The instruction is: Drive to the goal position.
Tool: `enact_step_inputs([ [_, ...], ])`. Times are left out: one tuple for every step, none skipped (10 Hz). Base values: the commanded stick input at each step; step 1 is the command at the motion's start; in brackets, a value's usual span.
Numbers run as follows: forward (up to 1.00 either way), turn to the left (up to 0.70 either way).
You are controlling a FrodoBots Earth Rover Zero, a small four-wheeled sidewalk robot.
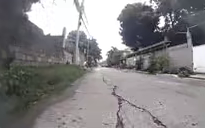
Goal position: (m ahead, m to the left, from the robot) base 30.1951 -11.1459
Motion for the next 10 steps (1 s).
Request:
enact_step_inputs([
  [0.70, -0.35],
  [0.70, -0.31],
  [0.70, 0.00],
  [0.70, 0.00],
  [0.70, 0.00],
  [0.70, 0.00],
  [0.70, 0.00],
  [0.70, 0.00],
  [0.70, 0.00],
  [0.70, 0.00],
])
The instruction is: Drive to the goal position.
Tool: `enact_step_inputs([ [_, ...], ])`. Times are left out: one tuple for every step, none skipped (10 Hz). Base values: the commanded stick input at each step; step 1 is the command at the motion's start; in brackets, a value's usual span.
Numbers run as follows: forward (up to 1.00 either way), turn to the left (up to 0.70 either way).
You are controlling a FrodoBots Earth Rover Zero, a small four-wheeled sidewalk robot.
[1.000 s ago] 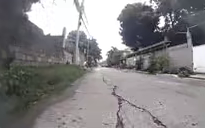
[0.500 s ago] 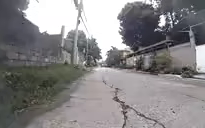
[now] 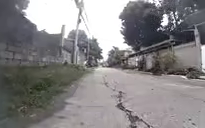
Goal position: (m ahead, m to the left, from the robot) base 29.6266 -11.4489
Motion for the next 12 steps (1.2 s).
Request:
enact_step_inputs([
  [0.70, 0.00],
  [0.70, -0.29],
  [0.70, -0.35],
  [0.70, -0.07],
  [0.70, 0.00],
  [0.70, 0.00],
  [0.70, 0.00],
  [0.70, 0.00],
  [0.70, -0.13],
  [0.70, -0.35],
  [0.70, -0.35],
  [0.70, -0.35],
])
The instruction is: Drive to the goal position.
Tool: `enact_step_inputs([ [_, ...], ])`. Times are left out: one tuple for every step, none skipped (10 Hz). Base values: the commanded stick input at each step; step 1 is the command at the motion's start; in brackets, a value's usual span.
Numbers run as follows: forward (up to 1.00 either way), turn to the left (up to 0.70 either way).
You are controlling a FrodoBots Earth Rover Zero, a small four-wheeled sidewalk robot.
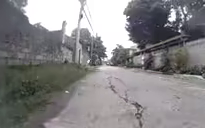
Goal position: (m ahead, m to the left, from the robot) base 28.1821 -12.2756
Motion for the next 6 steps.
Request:
enact_step_inputs([
  [0.70, -0.08],
  [0.70, 0.00],
  [0.70, 0.00],
  [0.70, 0.00],
  [0.70, 0.00],
  [0.70, -0.05],
])
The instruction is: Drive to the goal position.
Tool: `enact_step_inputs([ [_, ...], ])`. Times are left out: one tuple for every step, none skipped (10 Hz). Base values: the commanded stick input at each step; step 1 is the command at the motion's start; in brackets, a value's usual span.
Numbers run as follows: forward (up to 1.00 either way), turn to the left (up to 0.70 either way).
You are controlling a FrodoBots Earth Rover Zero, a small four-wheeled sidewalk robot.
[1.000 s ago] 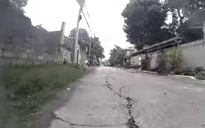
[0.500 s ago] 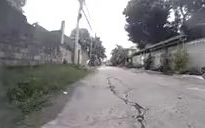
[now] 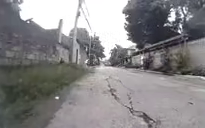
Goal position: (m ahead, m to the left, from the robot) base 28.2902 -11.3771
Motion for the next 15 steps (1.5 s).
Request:
enact_step_inputs([
  [0.70, -0.35],
  [0.70, -0.35],
  [0.70, -0.35],
  [0.70, -0.25],
  [0.70, -0.08],
  [0.70, -0.09],
  [0.70, -0.25],
  [0.70, -0.35],
  [0.70, -0.35],
  [0.70, -0.07],
  [0.70, 0.00],
  [0.70, 0.00],
  [0.70, -0.13],
  [0.70, -0.33],
  [0.70, -0.32],
])
